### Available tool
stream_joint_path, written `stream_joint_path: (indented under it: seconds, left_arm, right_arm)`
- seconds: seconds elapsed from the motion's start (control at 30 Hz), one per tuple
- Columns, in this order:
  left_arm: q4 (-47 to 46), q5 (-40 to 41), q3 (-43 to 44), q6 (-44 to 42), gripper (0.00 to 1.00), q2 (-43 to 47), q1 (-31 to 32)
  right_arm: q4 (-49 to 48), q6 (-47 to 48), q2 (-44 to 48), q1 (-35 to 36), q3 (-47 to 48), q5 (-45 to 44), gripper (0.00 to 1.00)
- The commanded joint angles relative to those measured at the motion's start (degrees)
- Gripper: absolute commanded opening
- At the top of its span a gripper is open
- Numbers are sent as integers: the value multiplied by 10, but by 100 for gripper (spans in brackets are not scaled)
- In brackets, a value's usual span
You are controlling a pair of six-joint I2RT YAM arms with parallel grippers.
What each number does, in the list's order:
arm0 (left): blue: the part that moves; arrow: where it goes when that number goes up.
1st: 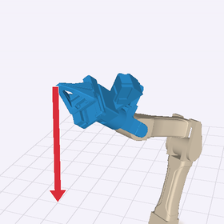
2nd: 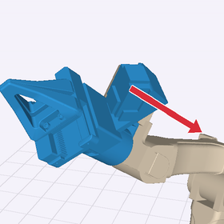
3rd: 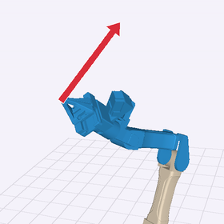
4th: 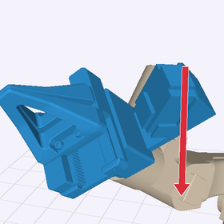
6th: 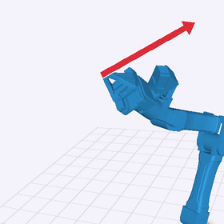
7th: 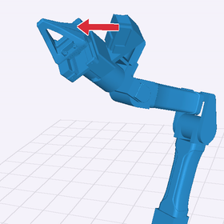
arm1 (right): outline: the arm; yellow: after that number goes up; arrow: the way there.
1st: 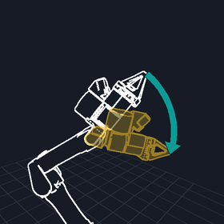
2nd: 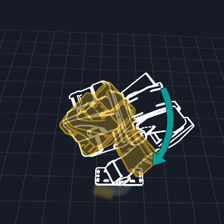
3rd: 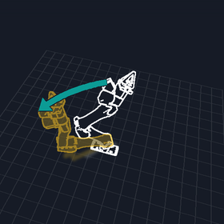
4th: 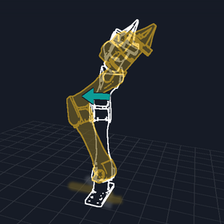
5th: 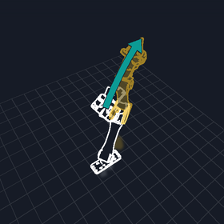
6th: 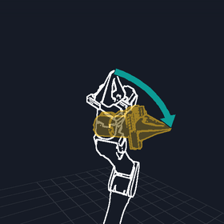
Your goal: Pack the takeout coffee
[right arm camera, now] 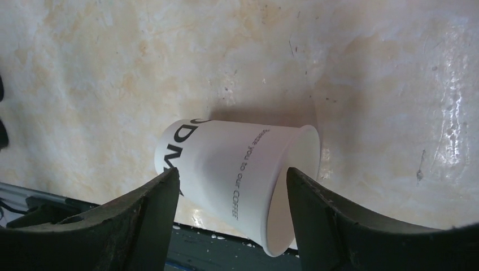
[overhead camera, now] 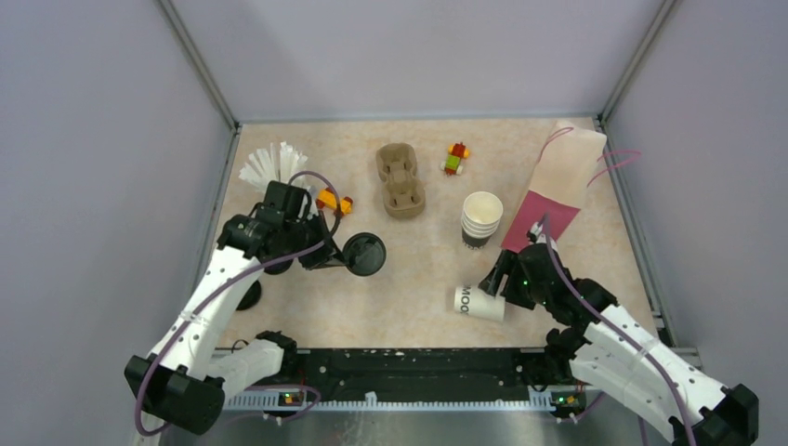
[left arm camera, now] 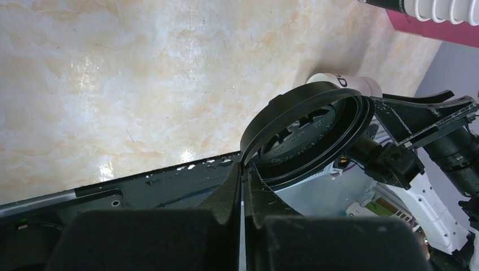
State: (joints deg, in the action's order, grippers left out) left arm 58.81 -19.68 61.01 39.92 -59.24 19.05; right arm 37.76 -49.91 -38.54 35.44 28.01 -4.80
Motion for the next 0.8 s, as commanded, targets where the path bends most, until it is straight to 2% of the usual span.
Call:
stream_joint_path:
  seconds: [0.0,0.17,0.33,0.57,0.77]
  left_arm:
    - [-4,-9,18,-23,0,-11,-2]
    - [-7,-13,21,-25,0,-21,-2]
    - [-17,-26,20,-23,0,-28,-2]
    - [-29,-28,14,-25,0,-28,-2]
    - [-36,-35,1,-27,0,-28,-2]
  right_arm:
    - [-26,-41,42,-4,-17,15,66]
    - [-74,-51,95,-4,-57,41,43]
    - [-112,-61,127,-4,-83,75,25]
    - [-181,-33,122,-4,-69,129,1]
    - [-233,-4,79,-3,-30,161,0]
